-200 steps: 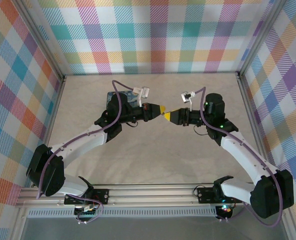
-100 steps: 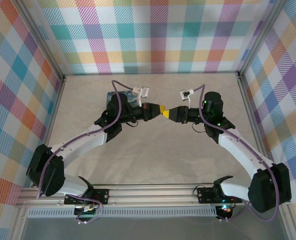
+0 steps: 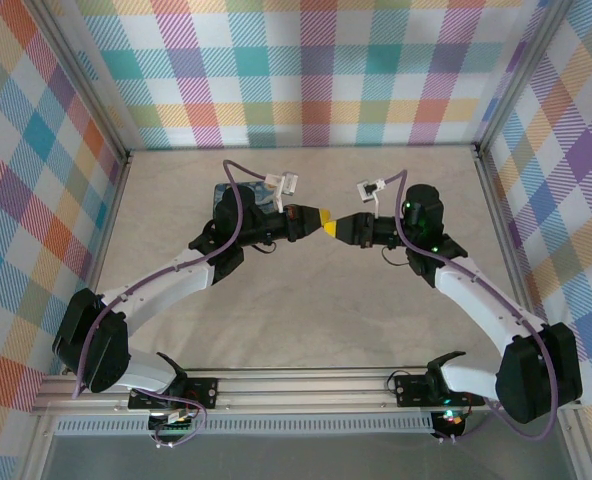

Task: Unlock a padlock with a key

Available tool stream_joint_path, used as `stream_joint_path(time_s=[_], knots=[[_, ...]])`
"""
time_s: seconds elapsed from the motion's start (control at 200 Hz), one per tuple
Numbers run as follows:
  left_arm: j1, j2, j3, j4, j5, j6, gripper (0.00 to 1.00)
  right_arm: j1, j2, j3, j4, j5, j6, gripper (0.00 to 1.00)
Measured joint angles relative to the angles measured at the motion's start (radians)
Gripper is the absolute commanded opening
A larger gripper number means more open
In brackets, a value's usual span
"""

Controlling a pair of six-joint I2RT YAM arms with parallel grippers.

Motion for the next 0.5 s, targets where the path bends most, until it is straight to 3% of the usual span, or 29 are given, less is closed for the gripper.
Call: stream_joint_path(time_s=[0.5], knots=[[0.000, 0.000, 0.002, -0.003, 0.000, 0.000, 0.00, 0.000, -0.008, -0.009, -0.011, 0.017, -0.008, 0.24]])
